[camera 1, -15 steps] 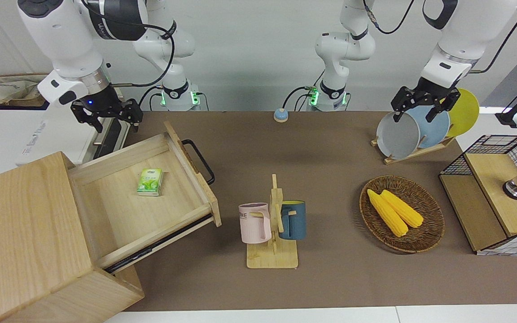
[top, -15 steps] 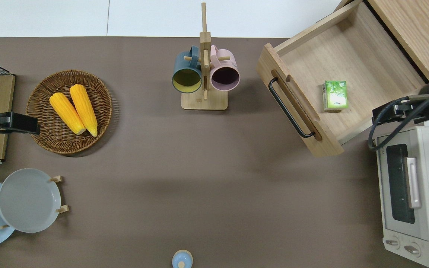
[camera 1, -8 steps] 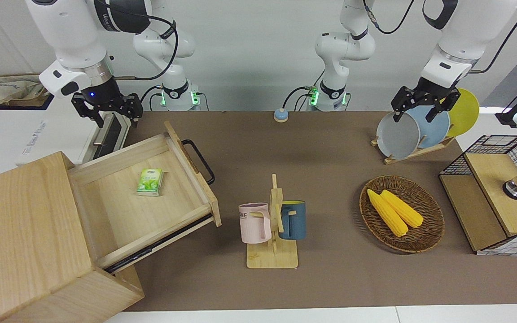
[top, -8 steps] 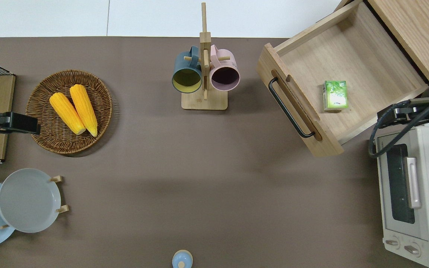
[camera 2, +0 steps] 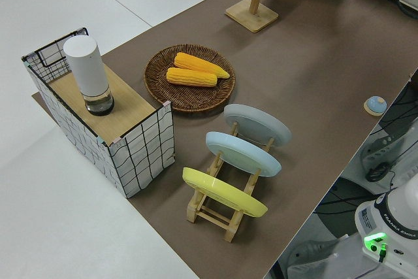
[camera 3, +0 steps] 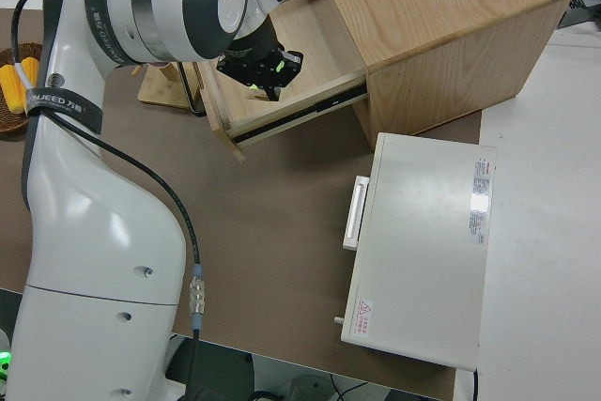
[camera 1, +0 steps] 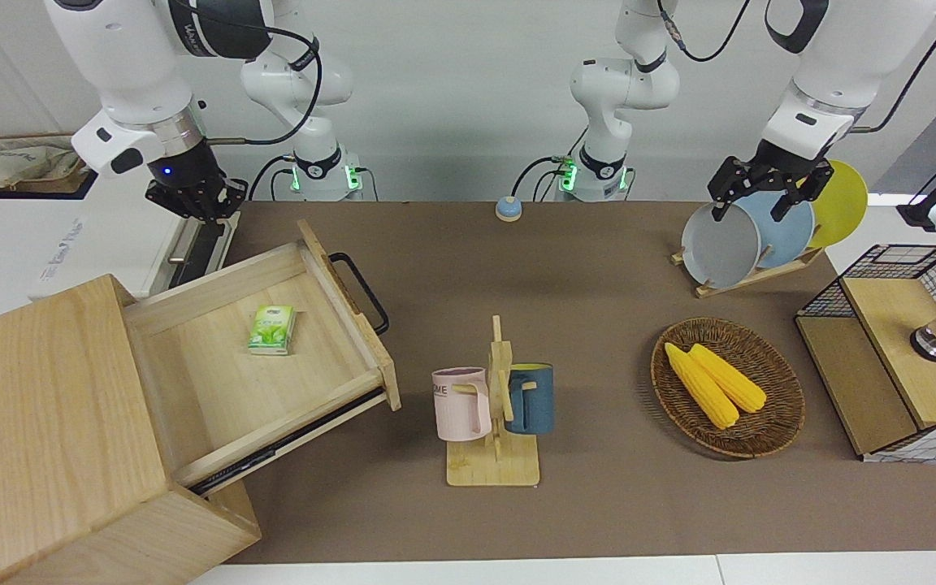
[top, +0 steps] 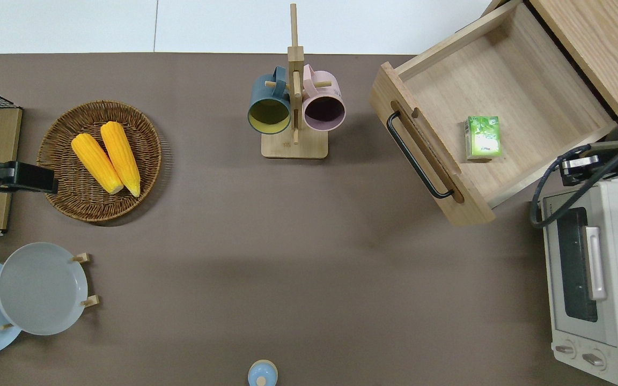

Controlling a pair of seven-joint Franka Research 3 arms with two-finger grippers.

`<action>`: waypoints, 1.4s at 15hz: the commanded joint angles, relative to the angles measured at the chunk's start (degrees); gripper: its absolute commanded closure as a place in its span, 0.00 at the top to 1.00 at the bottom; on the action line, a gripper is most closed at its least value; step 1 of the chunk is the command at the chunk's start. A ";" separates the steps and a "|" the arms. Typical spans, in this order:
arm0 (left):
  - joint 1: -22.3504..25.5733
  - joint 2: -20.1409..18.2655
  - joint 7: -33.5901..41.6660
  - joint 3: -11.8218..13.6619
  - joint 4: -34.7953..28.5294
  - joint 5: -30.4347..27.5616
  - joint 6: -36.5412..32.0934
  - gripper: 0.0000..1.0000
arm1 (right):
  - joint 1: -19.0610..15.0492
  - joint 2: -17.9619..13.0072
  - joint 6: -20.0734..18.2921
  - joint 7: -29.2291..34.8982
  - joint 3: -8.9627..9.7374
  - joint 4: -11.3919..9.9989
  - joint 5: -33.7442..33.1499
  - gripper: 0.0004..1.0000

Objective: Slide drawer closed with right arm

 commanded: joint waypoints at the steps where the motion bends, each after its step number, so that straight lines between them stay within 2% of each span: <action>1: -0.99 0.77 0.46 0.96 1.18 0.63 0.03 1.00 | -0.63 -0.52 -0.98 0.28 1.33 -0.16 1.05 0.00; 4: -0.99 0.77 0.46 0.96 1.18 0.72 0.03 1.00 | -0.28 -0.52 -3.00 3.26 1.86 2.91 1.92 0.00; 6: -0.99 0.77 0.46 0.96 1.18 0.63 0.03 1.00 | 0.68 -0.52 -3.36 6.16 2.30 3.36 2.89 0.00; 8: -0.99 0.77 0.46 0.96 1.18 0.63 0.03 1.00 | 2.88 -0.52 -3.79 9.84 2.12 3.53 3.07 0.00; 10: -0.99 0.77 0.46 0.96 1.18 0.71 0.03 1.00 | 5.25 -0.52 -4.14 15.11 2.12 4.67 3.16 0.00; 15: -0.99 0.77 0.46 0.96 1.18 0.63 0.03 1.00 | 11.66 -0.43 -3.18 29.52 2.65 4.76 3.07 0.00; 17: -0.99 0.77 0.46 0.96 1.18 0.63 0.03 1.00 | 14.04 0.10 -1.70 34.80 2.65 4.76 3.07 0.00; 21: -0.99 0.77 0.46 0.96 1.18 0.63 0.03 1.00 | 17.47 2.47 0.86 44.82 2.83 4.59 2.63 0.00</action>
